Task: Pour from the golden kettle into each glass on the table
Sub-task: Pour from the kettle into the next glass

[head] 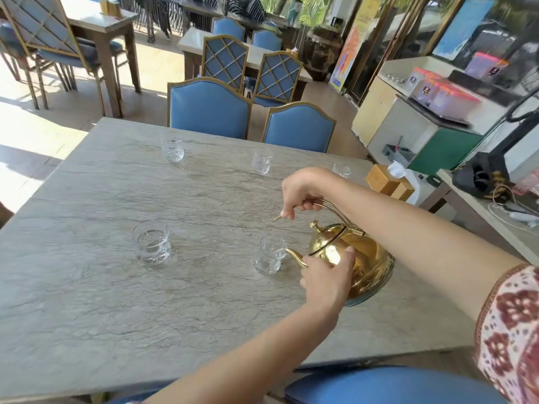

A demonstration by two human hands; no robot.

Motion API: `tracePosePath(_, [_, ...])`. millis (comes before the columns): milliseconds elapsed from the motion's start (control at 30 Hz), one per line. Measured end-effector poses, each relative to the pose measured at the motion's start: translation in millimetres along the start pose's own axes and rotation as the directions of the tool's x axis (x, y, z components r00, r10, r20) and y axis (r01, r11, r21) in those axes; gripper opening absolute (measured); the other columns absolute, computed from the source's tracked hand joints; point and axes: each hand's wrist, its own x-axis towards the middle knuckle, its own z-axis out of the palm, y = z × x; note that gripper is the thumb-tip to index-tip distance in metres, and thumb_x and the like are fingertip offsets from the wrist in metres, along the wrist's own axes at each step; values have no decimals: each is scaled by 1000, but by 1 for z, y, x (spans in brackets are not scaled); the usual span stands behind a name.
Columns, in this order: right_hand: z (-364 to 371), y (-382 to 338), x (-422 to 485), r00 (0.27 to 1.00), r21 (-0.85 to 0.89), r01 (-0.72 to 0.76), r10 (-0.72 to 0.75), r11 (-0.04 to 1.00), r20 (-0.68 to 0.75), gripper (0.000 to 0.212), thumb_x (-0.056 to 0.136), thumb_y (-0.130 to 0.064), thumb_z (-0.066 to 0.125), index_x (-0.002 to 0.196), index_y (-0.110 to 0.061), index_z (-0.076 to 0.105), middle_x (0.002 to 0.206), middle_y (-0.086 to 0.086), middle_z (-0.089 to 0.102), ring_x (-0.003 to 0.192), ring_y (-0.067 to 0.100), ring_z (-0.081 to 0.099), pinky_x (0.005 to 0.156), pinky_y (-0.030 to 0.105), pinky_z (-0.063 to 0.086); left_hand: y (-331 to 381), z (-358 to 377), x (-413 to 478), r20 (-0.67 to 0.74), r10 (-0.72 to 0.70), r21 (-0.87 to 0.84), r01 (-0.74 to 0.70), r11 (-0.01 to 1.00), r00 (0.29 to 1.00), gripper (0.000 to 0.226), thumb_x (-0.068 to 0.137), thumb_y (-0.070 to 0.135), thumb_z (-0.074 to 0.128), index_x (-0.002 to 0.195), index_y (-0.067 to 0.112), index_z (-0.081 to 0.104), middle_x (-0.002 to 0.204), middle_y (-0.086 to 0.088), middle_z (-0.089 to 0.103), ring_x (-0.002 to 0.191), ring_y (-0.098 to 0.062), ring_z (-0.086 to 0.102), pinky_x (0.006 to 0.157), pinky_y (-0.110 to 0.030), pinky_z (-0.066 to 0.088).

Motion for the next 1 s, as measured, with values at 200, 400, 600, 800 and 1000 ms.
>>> tracePosePath(200, [-5, -3, -1, 999, 8, -29, 30, 1000, -17, 23, 93, -22, 60, 98, -2, 68, 59, 3, 38, 46, 13, 33, 44, 24, 34, 6, -2, 1, 2, -2, 15, 2, 1000, 1000, 102, 75, 67, 57, 149, 2, 29, 148, -17, 45, 140, -36, 39, 114, -52, 38])
tracePosePath(400, [-8, -9, -1, 997, -38, -82, 82, 996, -15, 17, 91, -20, 62, 89, -4, 66, 59, 3, 38, 47, 14, 32, 43, 24, 33, 11, -1, 3, 6, -29, 15, 29, 999, 1000, 87, 79, 66, 56, 139, 5, 38, 143, -15, 48, 136, -34, 42, 112, -52, 39])
tracePosePath(600, [-9, -11, -1, 996, -75, -93, 92, 993, -18, 16, 90, -19, 63, 86, -4, 65, 58, 4, 40, 48, 15, 33, 47, 26, 34, 12, 2, 3, 15, -36, -7, 36, 999, 999, 81, 80, 65, 56, 134, 5, 41, 140, -15, 49, 134, -34, 43, 112, -52, 39])
tracePosePath(800, [-9, -12, 1, 995, -89, -95, 93, 992, -18, 19, 91, -23, 62, 84, -6, 65, 59, 3, 41, 48, 15, 35, 46, 26, 35, 13, 1, 2, 23, -42, -23, 42, 999, 999, 85, 77, 66, 55, 136, 5, 40, 142, -14, 48, 136, -34, 42, 113, -52, 38])
tracePosePath(1000, [-10, -14, 3, 995, -91, -93, 90, 991, -32, 22, 93, -26, 61, 93, -6, 68, 58, 3, 42, 47, 16, 37, 45, 26, 37, 14, -1, 4, 21, -39, -6, 39, 999, 999, 85, 79, 64, 56, 139, 6, 37, 142, -13, 48, 136, -33, 42, 112, -52, 39])
